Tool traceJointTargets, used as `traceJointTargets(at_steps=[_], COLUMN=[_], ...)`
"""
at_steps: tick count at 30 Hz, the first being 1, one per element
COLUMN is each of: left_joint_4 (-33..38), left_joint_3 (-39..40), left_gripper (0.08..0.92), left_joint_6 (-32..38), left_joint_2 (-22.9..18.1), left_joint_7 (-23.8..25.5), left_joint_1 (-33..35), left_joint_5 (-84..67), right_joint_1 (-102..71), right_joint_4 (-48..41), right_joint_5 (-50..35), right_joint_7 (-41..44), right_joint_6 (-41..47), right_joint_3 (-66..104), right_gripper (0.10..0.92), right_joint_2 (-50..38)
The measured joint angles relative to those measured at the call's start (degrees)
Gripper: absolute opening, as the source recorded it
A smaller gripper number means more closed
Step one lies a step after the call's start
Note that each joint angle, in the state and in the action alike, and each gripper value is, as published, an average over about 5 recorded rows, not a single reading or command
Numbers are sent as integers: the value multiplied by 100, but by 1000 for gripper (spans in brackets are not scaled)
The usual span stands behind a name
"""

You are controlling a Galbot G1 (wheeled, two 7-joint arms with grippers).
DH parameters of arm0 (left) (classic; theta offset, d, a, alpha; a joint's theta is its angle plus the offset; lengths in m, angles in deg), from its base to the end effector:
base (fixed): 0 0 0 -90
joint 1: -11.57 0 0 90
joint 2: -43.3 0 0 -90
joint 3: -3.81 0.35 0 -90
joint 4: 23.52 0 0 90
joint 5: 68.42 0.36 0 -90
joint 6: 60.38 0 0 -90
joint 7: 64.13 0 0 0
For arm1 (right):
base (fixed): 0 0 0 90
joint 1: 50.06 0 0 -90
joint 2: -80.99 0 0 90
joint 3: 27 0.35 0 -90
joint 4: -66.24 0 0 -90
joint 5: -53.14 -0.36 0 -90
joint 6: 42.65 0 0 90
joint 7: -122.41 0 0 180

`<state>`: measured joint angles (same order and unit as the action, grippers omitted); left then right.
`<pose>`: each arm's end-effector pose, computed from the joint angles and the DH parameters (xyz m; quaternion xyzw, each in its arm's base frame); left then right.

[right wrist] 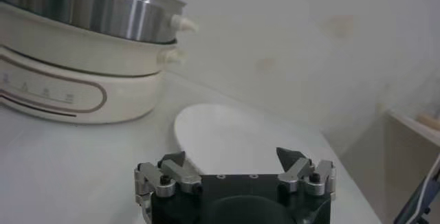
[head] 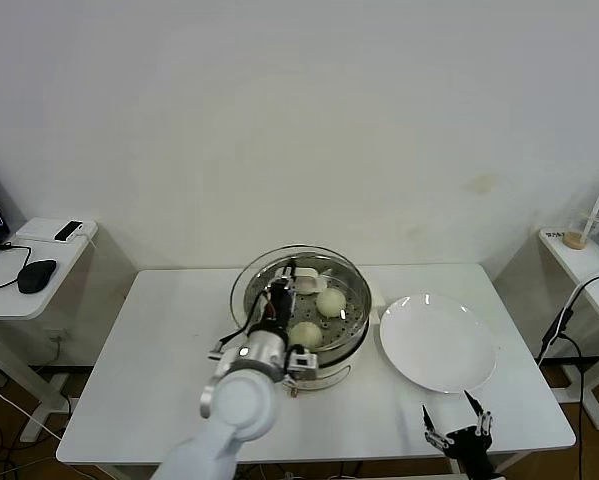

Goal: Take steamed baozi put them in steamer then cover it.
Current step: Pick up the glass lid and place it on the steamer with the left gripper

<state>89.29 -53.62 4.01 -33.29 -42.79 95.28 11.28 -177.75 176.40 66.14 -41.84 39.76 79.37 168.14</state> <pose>0.3049 -0.1250 -0.2140 0.0803 0.7271 0.6787 0.0650 0.1215 -0.1064 -0.3731 0.0519 -0.9724 0.1915 0.1225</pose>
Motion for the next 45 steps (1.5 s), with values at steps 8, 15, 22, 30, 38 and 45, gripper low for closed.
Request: traceJointTargets(at_steps=[8,15,22,30,38,45], left_joint_4=[-357,-639,-911,-1175,-1336,-1406], left_joint_3=[165,173,118,20,-64,-95], left_gripper=[139,139,139,139,139,139], left_joint_6=[-56,-59,-27,14,42,50], left_joint_2=[-460,-673,-838,-928,-974,-1032], left_joint_7=[129,147,101,25,-41,-69], left_joint_1=[-181,-239,-282,-301,-290,-261], left_joint_5=[545,834,953,1004,1032,1041], right_joint_1=[-21,-18,-20,-51,-78,-77], right_joint_4=[-44,-86,-106,-131,-139,-140], right_joint_5=[69,82,88,93,97,97], right_joint_7=[10,16,42,70,72,77], right_joint_6=[-11,-30,-42,-73,-86,-91], right_joint_3=[-21,-46,-73,-64,-59,-65], right_gripper=[823,823,823,823,823,823], right_joint_2=[-5,-29,-57,-74,-81,-92])
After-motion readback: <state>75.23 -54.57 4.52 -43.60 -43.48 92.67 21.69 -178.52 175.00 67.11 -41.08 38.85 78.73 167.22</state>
